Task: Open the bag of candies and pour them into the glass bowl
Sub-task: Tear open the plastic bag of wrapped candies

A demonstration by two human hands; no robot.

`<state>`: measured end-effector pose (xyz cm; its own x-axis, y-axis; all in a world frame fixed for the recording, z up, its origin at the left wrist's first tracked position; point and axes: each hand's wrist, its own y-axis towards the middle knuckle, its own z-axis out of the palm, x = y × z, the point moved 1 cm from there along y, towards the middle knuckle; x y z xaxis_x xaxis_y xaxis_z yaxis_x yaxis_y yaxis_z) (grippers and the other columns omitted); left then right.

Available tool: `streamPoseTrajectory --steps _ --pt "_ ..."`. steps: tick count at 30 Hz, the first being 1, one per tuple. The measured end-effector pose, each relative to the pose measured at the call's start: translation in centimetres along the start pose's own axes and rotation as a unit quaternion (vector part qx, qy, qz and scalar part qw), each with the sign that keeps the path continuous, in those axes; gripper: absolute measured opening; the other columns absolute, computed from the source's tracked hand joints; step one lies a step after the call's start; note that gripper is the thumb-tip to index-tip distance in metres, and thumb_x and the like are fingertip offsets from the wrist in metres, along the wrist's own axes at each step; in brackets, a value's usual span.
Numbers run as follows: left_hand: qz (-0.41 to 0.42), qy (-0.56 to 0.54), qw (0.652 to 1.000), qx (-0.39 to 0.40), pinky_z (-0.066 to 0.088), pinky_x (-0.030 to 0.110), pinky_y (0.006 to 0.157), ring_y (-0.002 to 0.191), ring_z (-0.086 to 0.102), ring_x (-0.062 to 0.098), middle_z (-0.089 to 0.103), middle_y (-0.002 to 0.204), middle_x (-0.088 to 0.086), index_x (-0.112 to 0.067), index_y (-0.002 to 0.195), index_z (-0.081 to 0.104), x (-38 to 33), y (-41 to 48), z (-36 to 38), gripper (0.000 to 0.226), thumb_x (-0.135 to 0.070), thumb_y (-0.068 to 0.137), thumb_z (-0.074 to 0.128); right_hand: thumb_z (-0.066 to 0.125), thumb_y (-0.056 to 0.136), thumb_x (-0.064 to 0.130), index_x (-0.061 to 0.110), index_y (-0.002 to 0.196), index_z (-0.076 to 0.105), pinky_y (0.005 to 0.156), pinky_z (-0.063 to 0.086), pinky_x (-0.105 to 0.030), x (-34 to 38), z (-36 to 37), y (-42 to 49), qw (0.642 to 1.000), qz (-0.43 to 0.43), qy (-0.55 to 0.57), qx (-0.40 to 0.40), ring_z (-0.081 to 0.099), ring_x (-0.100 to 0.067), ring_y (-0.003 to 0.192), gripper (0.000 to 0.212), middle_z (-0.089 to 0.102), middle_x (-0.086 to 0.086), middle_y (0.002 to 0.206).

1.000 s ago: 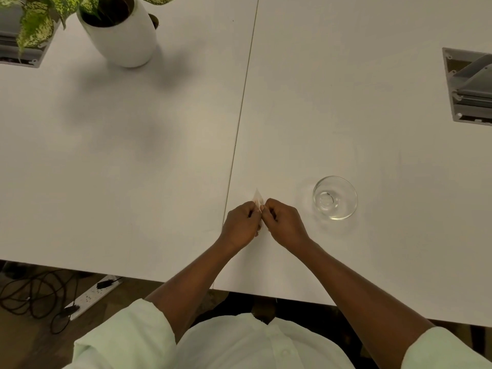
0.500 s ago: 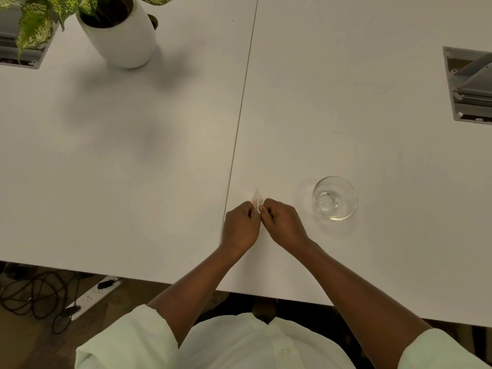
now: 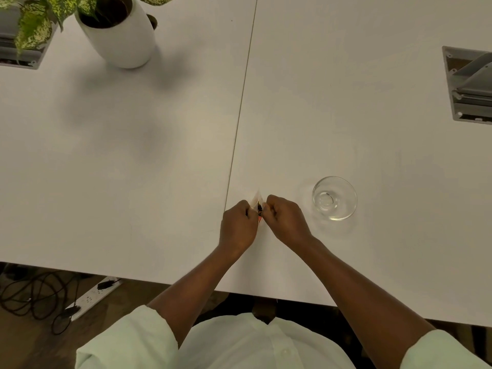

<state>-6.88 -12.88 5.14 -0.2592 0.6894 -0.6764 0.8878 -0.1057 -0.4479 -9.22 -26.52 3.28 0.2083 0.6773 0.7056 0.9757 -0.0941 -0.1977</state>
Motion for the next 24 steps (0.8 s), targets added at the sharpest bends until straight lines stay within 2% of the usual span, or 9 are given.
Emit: streamPoseTrajectory --steps 3,6,8,10,13,16,20,22,24 --pt "0.002 -0.012 1.0 0.018 0.055 0.047 0.065 0.073 0.065 0.033 0.067 0.077 0.014 0.0 0.083 0.056 0.0 0.4 -0.2 0.028 -0.019 0.098 0.044 0.05 0.102 0.024 0.012 0.072 0.048 0.051 0.031 -0.028 0.1 -0.2 0.0 0.999 0.014 0.031 0.007 0.038 -0.009 0.05 0.033 0.043 0.009 0.055" --pt "0.009 -0.019 0.999 0.028 0.056 0.054 0.069 0.074 0.067 0.034 0.068 0.079 0.014 -0.001 0.082 0.056 -0.3 0.5 -0.4 0.029 -0.023 0.099 0.047 0.05 0.103 0.028 0.014 0.076 0.051 0.051 0.034 -0.026 -0.1 -0.1 0.0 0.998 0.043 0.035 0.024 0.044 -0.009 0.049 0.03 0.047 0.009 0.055" --pt "0.01 -0.026 0.999 0.032 0.055 0.053 0.07 0.074 0.068 0.033 0.069 0.079 0.014 -0.001 0.082 0.056 -0.2 0.7 -0.4 0.029 -0.023 0.099 0.049 0.052 0.102 0.036 0.014 0.08 0.054 0.054 0.042 -0.031 0.0 -0.1 -0.1 0.995 0.075 0.051 0.04 0.053 -0.013 0.052 0.032 0.057 0.004 0.058" --pt "0.01 -0.035 0.999 0.038 0.056 0.051 0.071 0.075 0.068 0.032 0.07 0.081 0.013 0.0 0.084 0.057 0.0 0.8 -0.5 0.028 -0.023 0.099 0.051 0.052 0.099 0.046 0.014 0.085 0.059 0.062 0.051 -0.037 0.1 -0.1 -0.2 0.989 0.114 0.07 0.063 0.065 -0.023 0.064 0.036 0.068 -0.004 0.069" --pt "-0.003 -0.056 0.997 0.056 0.059 0.038 0.065 0.067 0.07 0.022 0.072 0.08 0.01 0.001 0.089 0.059 0.2 0.8 -0.6 0.027 -0.023 0.1 0.053 0.052 0.098 0.048 0.014 0.088 0.063 0.066 0.052 -0.034 0.4 -0.4 -0.3 0.978 0.155 0.097 0.098 0.07 -0.021 0.074 0.037 0.072 -0.003 0.078" --pt "-0.018 -0.079 0.993 0.082 0.057 0.031 0.061 0.056 0.066 0.012 0.073 0.076 0.006 0.001 0.09 0.06 0.3 0.9 -0.8 0.025 -0.022 0.099 0.054 0.053 0.1 0.037 0.011 0.089 0.064 0.063 0.049 -0.026 0.2 -0.8 -0.2 0.973 0.167 0.121 0.107 0.07 -0.016 0.07 0.03 0.072 0.0 0.078" --pt "-0.021 -0.077 0.993 0.083 0.054 0.021 0.053 0.054 0.066 0.009 0.074 0.077 0.006 -0.001 0.089 0.063 0.3 1.0 -0.9 0.02 -0.019 0.096 0.057 0.055 0.098 0.034 0.013 0.08 0.061 0.066 0.054 -0.039 0.0 -0.9 -0.1 0.984 0.141 0.064 0.091 0.068 -0.023 0.068 0.028 0.069 -0.004 0.071" --pt "-0.023 -0.065 0.995 0.067 0.057 0.028 0.054 0.059 0.069 0.017 0.073 0.079 0.01 -0.001 0.086 0.062 0.4 1.1 -1.0 0.019 -0.019 0.093 0.057 0.057 0.095 0.034 0.015 0.074 0.055 0.059 0.047 -0.036 0.0 -1.1 -0.1 0.989 0.129 0.006 0.068 0.056 -0.02 0.059 0.028 0.059 0.002 0.061" --pt "-0.025 -0.048 0.998 0.037 0.059 0.043 0.06 0.066 0.069 0.028 0.071 0.076 0.013 -0.003 0.079 0.061 0.7 1.4 -1.2 0.019 -0.02 0.087 0.058 0.058 0.092 0.034 0.017 0.07 0.05 0.056 0.039 -0.031 0.1 -1.5 0.0 0.991 0.12 -0.056 0.03 0.049 -0.018 0.058 0.029 0.051 0.005 0.058"
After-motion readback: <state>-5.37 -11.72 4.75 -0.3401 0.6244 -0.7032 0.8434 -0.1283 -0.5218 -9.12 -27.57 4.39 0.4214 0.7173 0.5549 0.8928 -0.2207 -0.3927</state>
